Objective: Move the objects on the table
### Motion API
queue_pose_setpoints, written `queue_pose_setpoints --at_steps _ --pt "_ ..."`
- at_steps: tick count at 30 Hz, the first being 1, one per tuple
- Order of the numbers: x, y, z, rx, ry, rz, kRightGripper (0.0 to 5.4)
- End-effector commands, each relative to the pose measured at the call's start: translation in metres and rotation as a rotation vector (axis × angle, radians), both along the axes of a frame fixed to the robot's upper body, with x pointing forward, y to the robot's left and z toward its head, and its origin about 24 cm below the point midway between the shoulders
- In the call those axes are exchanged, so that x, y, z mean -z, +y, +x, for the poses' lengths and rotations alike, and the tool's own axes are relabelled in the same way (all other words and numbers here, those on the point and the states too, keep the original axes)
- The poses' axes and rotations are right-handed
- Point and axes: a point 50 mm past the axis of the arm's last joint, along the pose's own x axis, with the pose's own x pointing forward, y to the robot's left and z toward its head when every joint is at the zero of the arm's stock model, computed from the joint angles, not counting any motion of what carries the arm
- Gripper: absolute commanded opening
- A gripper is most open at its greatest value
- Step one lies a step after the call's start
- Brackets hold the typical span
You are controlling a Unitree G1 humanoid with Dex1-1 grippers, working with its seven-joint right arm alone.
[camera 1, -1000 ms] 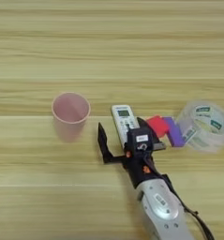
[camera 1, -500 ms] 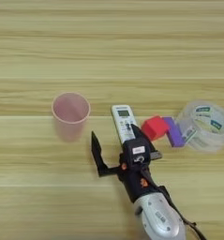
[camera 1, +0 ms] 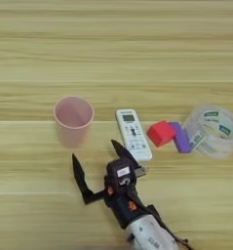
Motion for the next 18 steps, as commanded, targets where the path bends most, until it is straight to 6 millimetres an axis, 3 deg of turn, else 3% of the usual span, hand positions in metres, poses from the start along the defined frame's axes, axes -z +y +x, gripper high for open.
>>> queue_pose_setpoints --at_steps 1,18 --pt "-0.004 0.004 0.002 -0.028 -0.026 0.019 5.39" --pt "0.017 0.005 0.006 -0.068 0.065 -0.011 5.39"
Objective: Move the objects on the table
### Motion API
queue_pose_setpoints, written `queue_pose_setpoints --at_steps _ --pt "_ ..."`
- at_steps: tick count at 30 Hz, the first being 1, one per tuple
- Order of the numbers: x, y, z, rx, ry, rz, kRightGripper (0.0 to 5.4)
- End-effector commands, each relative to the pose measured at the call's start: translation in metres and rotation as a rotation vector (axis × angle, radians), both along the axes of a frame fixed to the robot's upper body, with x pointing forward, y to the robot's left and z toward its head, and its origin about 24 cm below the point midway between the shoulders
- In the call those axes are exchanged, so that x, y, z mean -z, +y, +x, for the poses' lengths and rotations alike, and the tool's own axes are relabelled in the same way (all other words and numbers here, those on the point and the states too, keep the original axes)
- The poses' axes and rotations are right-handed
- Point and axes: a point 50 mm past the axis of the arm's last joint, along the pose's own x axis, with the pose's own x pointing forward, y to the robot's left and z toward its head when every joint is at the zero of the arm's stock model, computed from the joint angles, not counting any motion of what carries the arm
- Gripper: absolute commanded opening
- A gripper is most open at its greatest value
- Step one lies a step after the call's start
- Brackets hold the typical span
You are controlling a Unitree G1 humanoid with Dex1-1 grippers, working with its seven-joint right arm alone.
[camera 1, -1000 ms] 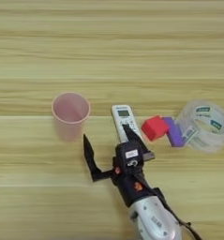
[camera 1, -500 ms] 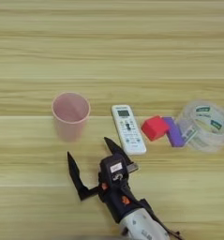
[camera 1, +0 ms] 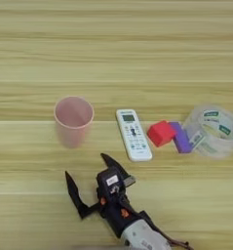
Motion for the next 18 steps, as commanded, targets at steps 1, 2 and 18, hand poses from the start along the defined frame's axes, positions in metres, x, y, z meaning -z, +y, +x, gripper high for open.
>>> queue_pose_setpoints --at_steps 1,2,18 --pt "-0.008 0.003 0.008 0.008 -0.042 0.034 5.39" --pt "-0.008 0.003 0.008 0.008 -0.038 0.035 5.39" --pt "0.010 0.019 0.019 0.001 0.045 0.042 5.39"
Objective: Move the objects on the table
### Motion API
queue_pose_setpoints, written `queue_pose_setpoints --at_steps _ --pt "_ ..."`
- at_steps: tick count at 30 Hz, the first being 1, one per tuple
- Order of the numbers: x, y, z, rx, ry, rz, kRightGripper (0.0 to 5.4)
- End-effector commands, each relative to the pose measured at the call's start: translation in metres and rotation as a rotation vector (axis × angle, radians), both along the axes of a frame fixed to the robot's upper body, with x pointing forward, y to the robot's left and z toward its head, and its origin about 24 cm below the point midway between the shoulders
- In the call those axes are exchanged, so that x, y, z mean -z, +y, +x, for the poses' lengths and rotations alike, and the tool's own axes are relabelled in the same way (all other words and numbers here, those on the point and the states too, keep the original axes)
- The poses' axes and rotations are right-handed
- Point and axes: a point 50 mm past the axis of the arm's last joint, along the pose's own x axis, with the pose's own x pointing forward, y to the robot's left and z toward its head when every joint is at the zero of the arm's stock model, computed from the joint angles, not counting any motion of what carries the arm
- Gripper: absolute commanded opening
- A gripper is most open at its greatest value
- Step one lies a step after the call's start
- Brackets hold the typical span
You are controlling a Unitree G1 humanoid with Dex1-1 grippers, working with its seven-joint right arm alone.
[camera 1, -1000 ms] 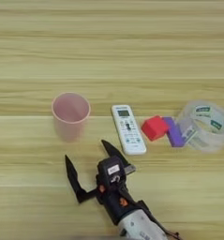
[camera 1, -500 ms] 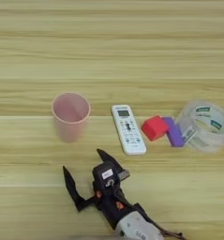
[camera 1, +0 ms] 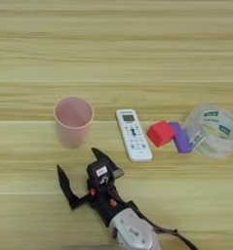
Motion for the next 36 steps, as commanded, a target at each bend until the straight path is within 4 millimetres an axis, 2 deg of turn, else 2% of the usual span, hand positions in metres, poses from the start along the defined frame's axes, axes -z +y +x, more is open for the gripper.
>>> queue_pose_setpoints --at_steps 1,16,26,36 --pt "0.005 0.003 0.005 0.014 0.031 0.002 5.39" --pt "0.007 0.001 0.020 0.084 0.038 -0.015 5.39" --pt "0.010 0.009 0.030 0.078 0.043 -0.022 5.39" --pt "0.008 0.022 0.051 0.076 0.014 -0.026 5.39"
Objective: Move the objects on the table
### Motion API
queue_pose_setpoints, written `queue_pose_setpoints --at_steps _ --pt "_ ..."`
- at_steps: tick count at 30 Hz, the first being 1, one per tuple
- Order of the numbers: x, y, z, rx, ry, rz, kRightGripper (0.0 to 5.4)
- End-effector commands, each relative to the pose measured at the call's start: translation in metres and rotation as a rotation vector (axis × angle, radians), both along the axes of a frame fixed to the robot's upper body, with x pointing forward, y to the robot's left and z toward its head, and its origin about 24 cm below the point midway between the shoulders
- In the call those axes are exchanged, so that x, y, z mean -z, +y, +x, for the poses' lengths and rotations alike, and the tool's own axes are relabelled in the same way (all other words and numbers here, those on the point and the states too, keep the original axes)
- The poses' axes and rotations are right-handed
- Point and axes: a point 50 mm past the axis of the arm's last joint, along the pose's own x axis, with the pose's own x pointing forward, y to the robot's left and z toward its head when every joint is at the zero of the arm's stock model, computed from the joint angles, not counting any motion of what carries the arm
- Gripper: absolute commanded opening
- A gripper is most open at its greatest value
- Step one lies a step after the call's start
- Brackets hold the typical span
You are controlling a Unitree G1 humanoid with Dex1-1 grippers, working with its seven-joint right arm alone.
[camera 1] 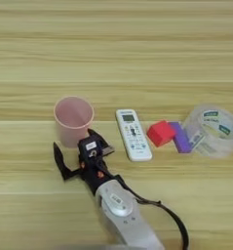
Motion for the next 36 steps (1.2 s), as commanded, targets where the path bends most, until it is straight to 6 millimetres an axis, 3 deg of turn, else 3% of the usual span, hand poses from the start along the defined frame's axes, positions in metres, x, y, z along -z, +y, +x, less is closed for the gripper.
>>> queue_pose_setpoints --at_steps 1,19,36 --pt "0.004 0.011 0.007 0.016 0.039 0.014 5.39" --pt "0.001 0.022 0.015 -0.010 0.007 0.032 5.39" --pt "-0.003 0.012 0.006 0.021 -0.014 0.036 5.39"
